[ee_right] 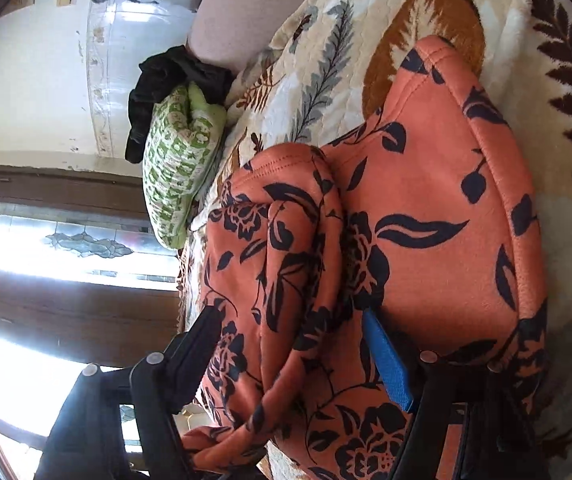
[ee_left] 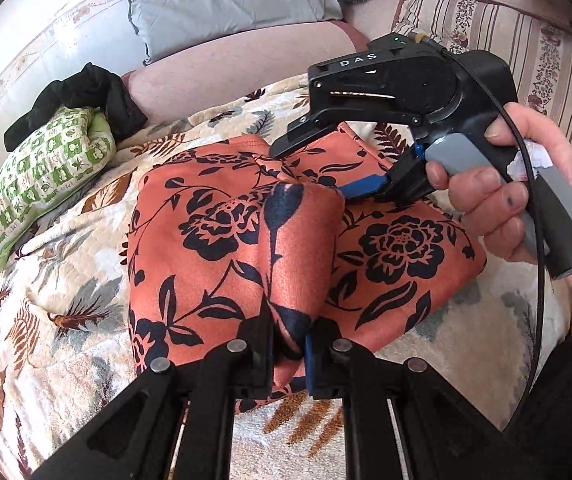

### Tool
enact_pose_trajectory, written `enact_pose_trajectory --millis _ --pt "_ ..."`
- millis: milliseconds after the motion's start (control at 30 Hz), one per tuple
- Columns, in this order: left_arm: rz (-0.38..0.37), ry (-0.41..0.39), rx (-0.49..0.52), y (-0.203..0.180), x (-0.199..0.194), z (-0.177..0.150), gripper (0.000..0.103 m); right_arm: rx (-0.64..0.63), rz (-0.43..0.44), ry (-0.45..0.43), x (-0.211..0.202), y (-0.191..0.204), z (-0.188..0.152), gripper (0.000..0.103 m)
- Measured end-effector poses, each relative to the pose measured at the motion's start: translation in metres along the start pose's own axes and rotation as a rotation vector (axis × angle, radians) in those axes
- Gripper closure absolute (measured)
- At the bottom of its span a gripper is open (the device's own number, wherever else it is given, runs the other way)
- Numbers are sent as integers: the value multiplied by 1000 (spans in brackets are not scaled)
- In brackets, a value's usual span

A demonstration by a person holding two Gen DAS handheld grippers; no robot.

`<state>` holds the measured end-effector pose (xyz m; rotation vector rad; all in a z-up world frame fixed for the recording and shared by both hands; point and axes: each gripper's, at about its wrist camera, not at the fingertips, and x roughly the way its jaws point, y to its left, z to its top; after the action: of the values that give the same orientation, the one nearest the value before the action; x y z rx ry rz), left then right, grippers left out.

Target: Fold small clothes

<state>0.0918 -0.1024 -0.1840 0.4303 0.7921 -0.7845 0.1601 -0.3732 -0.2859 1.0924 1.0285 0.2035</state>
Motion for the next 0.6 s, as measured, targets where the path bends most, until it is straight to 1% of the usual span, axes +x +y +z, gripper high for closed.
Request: enact_pose_trajectory --millis 33,100,133,200,233,267,367,467,533,600 --pt "-2 1 3 -3 -3 -1 92 -2 17 0 3 1 -2 28" --pt "0 0 14 -5 -3 -2 92 23 91 21 12 3 -5 28" --pt "6 -1 22 -6 -4 -2 92 20 85 22 18 6 -6 30" --pt "11 1 30 -6 -3 -3 92 -30 28 -12 25 14 -8 53" --pt "9 -2 30 -6 -4 -2 92 -55 0 -30 27 18 -8 78" --pt "2 -7 29 -6 -5 0 92 -74 -24 -50 27 21 -8 82" --pt "-27 -37 44 -14 -10 14 92 -125 -24 -127 9 30 -7 86" --pt "-74 -84 78 -32 -15 35 92 -220 -14 -266 -27 46 -6 87" --pt "-108 -78 87 -45 -8 46 91 -235 12 -327 -48 46 -3 87" --pt "-141 -51 95 -58 7 52 90 -201 -5 -351 -60 32 4 87"
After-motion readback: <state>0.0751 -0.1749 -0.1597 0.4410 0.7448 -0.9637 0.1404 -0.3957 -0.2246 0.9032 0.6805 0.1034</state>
